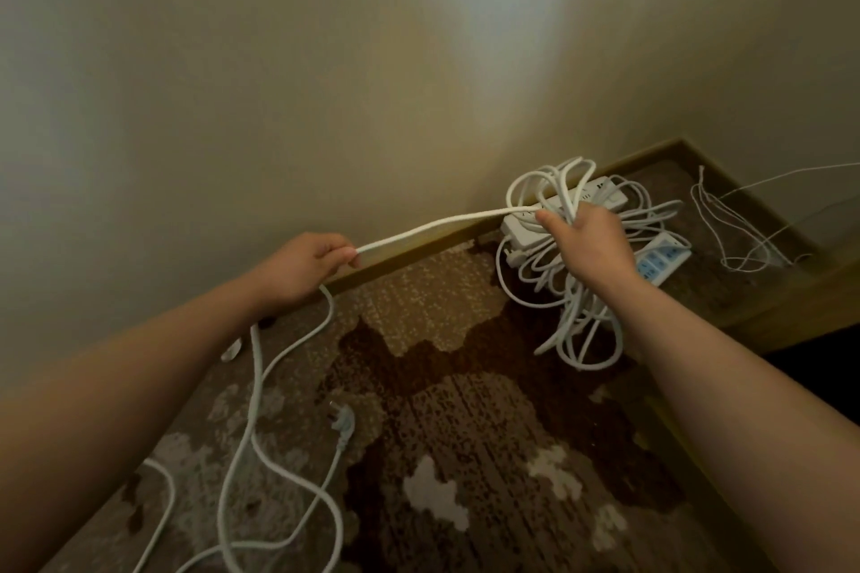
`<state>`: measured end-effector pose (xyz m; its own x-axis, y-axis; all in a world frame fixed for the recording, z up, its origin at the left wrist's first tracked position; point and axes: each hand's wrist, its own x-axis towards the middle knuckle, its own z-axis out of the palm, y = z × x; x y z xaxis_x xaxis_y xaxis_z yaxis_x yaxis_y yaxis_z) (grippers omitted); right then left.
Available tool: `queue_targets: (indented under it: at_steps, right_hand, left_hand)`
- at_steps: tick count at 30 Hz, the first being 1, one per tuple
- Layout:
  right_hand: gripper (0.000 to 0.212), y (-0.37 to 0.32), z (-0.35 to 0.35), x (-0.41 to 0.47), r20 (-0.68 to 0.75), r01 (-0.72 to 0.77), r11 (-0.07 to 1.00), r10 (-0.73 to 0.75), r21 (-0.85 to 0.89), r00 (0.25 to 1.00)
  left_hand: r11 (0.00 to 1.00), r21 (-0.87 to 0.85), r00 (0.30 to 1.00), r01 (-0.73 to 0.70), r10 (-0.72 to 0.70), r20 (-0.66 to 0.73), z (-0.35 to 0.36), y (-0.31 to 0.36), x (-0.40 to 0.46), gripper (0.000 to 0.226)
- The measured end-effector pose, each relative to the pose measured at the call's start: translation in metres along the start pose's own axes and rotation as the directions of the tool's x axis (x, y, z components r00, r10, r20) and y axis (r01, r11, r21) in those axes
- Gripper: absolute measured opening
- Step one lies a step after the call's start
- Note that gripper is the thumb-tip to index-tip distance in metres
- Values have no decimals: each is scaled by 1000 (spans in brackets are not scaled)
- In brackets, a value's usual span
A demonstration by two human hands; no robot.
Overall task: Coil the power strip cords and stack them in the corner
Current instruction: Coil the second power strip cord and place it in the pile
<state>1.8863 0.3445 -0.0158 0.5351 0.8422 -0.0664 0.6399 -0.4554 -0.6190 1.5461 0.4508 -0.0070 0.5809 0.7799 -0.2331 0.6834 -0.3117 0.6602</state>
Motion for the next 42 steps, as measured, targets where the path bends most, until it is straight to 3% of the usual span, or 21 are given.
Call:
queue_targets:
  at_steps: [2,6,9,14,17,22,24,27,30,36,42]
  right_hand:
    - [42,-1,-2,-1,28,16,1000,-16,-19,999]
    - [33,-7,3,-10,203,112,994,-106,-16,973]
    - [31,-12,16,-18,247,147,989,-150,34,957]
    - [32,-6,14,-14,157,75,984,-101,161,982]
    - [31,2,5,-7,64,-64,941,46,332,997]
    - [32,9,-7,3,-55,-162,922,193,352,980]
    - [36,9,-2,-1,-39,-157,926,181,342,983]
    - [37,2,11,-10,25,-93,953,89,287,996]
    - [34,-9,21,-16,38,-32,949,21,315,999]
    - [41,-18,27,-30,93,69,918,-114,392,989]
    - [11,-21,28,-37,140,87,851,-185,518,973]
  left_hand:
    - [998,27,996,54,-52,-77,-7,5,4,24]
    - [972,-221,946,82,-146,-291,5,40,20,30]
    - [965,-253,926,66,-153,-345,24,66,30,29]
    - [986,-89,971,141,-156,-182,38,55,33,31]
    - [985,-8,983,174,-174,-52,40,35,28,30]
    - [952,-226,975,206,-219,-32,39,18,21,29]
    - [947,-247,970,206,-232,-79,41,22,25,28]
    - [980,-175,983,93,-118,-139,47,46,30,27]
    - [999,-45,996,22,-26,-91,57,67,36,27]
    - [988,-53,989,148,-148,7,89,100,40,34]
    - [959,-198,975,204,-179,135,101,123,41,32]
